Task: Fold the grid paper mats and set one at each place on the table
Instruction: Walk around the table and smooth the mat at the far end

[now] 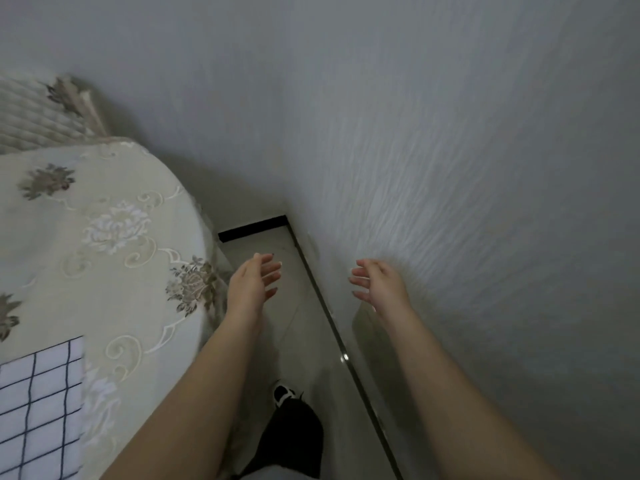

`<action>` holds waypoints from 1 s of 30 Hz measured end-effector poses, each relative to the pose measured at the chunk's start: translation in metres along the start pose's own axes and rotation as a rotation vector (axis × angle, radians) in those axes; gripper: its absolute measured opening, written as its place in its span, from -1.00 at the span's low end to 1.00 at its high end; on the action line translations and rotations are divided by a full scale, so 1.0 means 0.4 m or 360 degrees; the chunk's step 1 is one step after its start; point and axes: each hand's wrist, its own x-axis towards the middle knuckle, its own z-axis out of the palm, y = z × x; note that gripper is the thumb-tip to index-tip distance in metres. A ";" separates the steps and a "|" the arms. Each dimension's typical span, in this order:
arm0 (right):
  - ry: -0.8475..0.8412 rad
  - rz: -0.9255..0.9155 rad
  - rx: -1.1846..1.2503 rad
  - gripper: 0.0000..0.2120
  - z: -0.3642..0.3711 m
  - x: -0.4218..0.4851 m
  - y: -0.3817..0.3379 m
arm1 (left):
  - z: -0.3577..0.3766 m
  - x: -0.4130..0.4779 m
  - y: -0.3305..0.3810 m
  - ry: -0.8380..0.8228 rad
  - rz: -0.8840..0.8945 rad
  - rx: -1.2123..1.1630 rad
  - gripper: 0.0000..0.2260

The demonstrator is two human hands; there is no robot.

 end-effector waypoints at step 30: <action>-0.1240 -0.0196 -0.0774 -0.82 1.030 0.565 -0.312 | -0.390 0.563 0.387 0.1204 0.0151 -0.0830 -0.76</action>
